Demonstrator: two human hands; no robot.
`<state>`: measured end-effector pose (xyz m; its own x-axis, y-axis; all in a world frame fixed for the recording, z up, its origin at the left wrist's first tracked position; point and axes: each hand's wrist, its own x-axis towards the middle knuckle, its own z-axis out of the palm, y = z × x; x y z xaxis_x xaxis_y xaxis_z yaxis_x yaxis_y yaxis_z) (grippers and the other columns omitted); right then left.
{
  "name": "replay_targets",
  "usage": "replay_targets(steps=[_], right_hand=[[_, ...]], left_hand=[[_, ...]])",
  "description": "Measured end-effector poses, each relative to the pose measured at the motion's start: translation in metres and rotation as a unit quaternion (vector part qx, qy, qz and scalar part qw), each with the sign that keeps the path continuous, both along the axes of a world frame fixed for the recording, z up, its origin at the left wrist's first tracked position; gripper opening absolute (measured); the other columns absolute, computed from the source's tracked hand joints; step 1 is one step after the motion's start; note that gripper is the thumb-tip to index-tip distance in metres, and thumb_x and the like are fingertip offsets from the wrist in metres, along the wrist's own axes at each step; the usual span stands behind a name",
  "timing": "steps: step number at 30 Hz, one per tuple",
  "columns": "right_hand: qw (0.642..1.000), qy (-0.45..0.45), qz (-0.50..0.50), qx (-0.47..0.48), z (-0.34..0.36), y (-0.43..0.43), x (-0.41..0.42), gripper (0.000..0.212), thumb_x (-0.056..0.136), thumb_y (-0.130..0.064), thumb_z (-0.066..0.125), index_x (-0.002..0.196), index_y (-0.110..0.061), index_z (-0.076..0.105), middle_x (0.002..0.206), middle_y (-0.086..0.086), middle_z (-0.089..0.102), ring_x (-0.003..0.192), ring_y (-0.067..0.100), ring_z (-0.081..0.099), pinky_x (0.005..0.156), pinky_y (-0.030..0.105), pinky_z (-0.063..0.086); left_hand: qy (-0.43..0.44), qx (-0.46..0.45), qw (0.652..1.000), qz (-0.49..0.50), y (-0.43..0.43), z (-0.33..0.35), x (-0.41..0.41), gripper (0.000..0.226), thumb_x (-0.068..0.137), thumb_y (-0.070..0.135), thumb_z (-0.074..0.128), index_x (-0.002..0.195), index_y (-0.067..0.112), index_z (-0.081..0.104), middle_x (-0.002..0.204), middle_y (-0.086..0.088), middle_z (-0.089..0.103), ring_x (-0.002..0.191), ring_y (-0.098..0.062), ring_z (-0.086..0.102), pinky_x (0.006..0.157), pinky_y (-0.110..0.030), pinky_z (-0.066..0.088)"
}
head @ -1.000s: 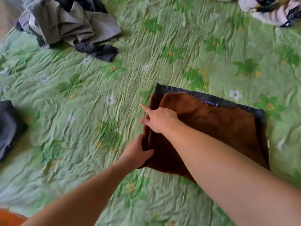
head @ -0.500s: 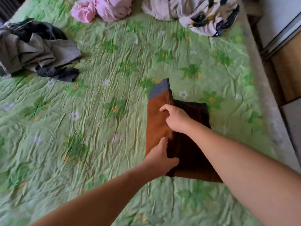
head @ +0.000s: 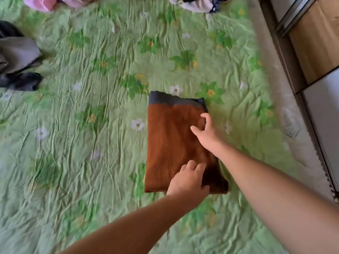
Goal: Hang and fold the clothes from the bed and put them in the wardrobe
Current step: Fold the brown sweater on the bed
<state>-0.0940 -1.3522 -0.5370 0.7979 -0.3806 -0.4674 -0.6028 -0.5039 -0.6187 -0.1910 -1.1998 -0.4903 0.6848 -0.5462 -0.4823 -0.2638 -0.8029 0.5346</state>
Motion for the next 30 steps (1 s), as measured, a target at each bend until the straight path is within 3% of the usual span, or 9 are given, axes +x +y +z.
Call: replay_targets(steps=[2, 5, 9, 12, 16, 19, 23, 26, 30], right_hand=[[0.993, -0.023, -0.084, 0.081, -0.002, 0.001, 0.012, 0.067, 0.086, -0.042, 0.071, 0.141, -0.036, 0.032, 0.117, -0.006, 0.051, 0.093, 0.018, 0.058, 0.083, 0.034, 0.047], [0.977, -0.043, -0.117, 0.175, 0.0, -0.003, 0.038, 0.044, 0.085, -0.019, 0.075, 0.119, -0.034, 0.05, 0.114, -0.007, 0.05, 0.09, 0.005, 0.054, 0.067, 0.022, 0.039], [0.993, -0.025, -0.019, 0.115, 0.001, -0.004, 0.059, 0.038, 0.081, 0.006, 0.061, 0.083, -0.032, 0.068, 0.109, -0.005, 0.063, 0.087, 0.008, 0.058, 0.067, 0.02, 0.042], [0.997, -0.063, 0.039, -0.005, 0.006, -0.001, 0.063, 0.056, 0.078, 0.004, 0.05, 0.11, -0.037, 0.071, 0.13, -0.002, 0.06, 0.106, 0.017, 0.061, 0.088, 0.024, 0.047], [0.988, -0.078, 0.119, -0.067, 0.0, -0.013, 0.05, 0.069, 0.089, 0.003, 0.055, 0.152, -0.025, 0.044, 0.163, 0.005, 0.027, 0.147, 0.024, 0.034, 0.117, 0.03, 0.029], [0.977, 0.019, 0.162, -0.139, -0.01, -0.019, 0.036, 0.063, 0.099, -0.02, 0.056, 0.157, -0.026, 0.032, 0.161, 0.008, 0.029, 0.14, 0.034, 0.04, 0.113, 0.045, 0.037], [0.984, 0.066, 0.001, -0.164, -0.007, 0.004, 0.026, 0.078, 0.084, -0.073, 0.054, 0.141, -0.022, 0.041, 0.134, 0.014, 0.049, 0.122, 0.039, 0.05, 0.094, 0.051, 0.047], [0.992, 0.08, -0.033, -0.088, -0.013, 0.013, 0.014, 0.081, 0.082, -0.065, 0.069, 0.134, -0.01, 0.039, 0.131, 0.015, 0.059, 0.114, 0.037, 0.061, 0.094, 0.045, 0.05], [0.997, 0.041, -0.068, -0.006, -0.002, 0.015, 0.005, 0.074, 0.087, -0.037, 0.074, 0.142, -0.017, 0.028, 0.138, 0.015, 0.054, 0.118, 0.038, 0.059, 0.098, 0.041, 0.044]], left_hand=[[-0.114, 0.012, 0.993, -0.024, 0.017, -0.001, 0.005, 0.052, 0.089, 0.045, 0.052, 0.139, 0.031, 0.048, 0.128, 0.005, 0.049, 0.123, -0.023, 0.045, 0.097, -0.042, 0.043], [-0.189, -0.001, 0.977, 0.099, 0.049, -0.009, 0.023, 0.046, 0.089, 0.049, 0.05, 0.133, 0.038, 0.052, 0.134, 0.007, 0.043, 0.132, -0.02, 0.036, 0.105, -0.044, 0.035], [-0.059, -0.013, 0.967, 0.248, 0.085, -0.032, 0.042, 0.061, 0.087, 0.046, 0.064, 0.138, 0.056, 0.031, 0.149, 0.007, 0.014, 0.139, -0.026, 0.03, 0.112, -0.048, 0.037], [0.023, -0.083, 0.958, 0.273, 0.093, -0.042, 0.042, 0.073, 0.085, 0.042, 0.073, 0.137, 0.065, 0.026, 0.141, 0.013, 0.017, 0.135, -0.024, 0.037, 0.111, -0.045, 0.041], [0.039, -0.106, 0.953, 0.282, 0.095, -0.05, 0.041, 0.079, 0.082, 0.046, 0.075, 0.137, 0.072, 0.023, 0.139, 0.011, 0.021, 0.132, -0.023, 0.04, 0.112, -0.046, 0.041], [0.058, -0.117, 0.945, 0.301, 0.097, -0.056, 0.038, 0.096, 0.078, 0.048, 0.078, 0.14, 0.073, 0.01, 0.132, 0.006, 0.03, 0.118, -0.015, 0.046, 0.107, -0.036, 0.041], [0.112, -0.144, 0.933, 0.311, 0.106, -0.061, 0.04, 0.109, 0.072, 0.055, 0.08, 0.144, 0.069, -0.001, 0.146, 0.006, 0.036, 0.128, -0.013, 0.044, 0.11, -0.04, 0.041], [0.156, -0.186, 0.921, 0.304, 0.11, -0.063, 0.043, 0.112, 0.071, 0.043, 0.085, 0.143, 0.07, 0.004, 0.155, 0.009, 0.035, 0.134, -0.013, 0.047, 0.111, -0.039, 0.043], [0.151, -0.171, 0.936, 0.268, 0.127, -0.056, 0.059, 0.114, 0.072, 0.027, 0.088, 0.149, 0.061, 0.011, 0.152, 0.01, 0.037, 0.133, -0.01, 0.046, 0.111, -0.031, 0.04]])
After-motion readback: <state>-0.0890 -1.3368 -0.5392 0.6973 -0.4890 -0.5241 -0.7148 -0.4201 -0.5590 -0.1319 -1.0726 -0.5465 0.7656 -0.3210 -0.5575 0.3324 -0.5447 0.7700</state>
